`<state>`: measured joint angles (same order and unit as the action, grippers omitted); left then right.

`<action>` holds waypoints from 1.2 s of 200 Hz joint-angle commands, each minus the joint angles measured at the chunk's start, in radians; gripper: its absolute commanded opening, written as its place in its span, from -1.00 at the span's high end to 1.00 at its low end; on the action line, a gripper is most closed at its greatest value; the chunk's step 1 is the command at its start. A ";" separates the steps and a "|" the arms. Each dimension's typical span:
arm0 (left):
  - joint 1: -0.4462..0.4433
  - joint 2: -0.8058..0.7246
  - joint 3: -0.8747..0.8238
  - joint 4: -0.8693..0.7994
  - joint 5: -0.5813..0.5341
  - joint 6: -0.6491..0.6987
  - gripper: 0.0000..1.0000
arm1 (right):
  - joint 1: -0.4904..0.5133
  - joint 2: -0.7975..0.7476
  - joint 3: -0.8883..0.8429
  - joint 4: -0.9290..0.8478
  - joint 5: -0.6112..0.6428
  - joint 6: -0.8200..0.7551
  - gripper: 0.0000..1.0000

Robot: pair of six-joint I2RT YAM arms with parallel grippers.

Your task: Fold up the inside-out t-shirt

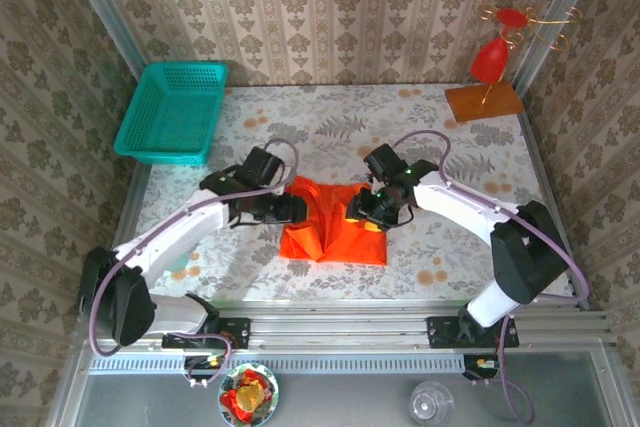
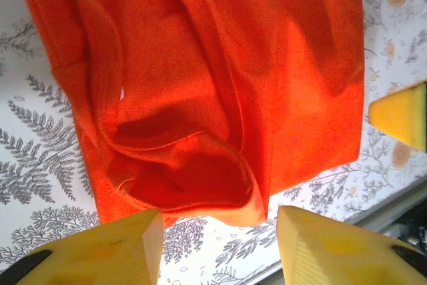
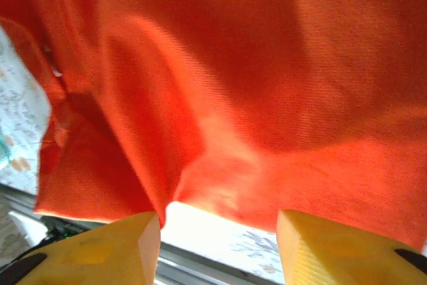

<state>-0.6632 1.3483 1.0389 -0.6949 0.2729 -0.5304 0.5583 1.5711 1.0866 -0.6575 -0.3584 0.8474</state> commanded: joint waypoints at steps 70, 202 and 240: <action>-0.163 0.144 0.005 -0.261 -0.362 -0.014 -0.11 | -0.067 -0.055 -0.096 -0.092 0.154 -0.086 -0.08; 0.160 -0.215 -0.458 0.137 0.145 -0.131 -0.06 | -0.078 -0.067 -0.223 -0.045 0.031 -0.132 -0.03; 0.168 -0.199 -0.514 0.275 0.215 -0.175 0.07 | -0.066 -0.029 -0.249 -0.011 -0.003 -0.139 0.07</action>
<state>-0.5030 1.1336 0.5468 -0.5224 0.4171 -0.6605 0.4824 1.5143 0.8536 -0.6956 -0.3183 0.7277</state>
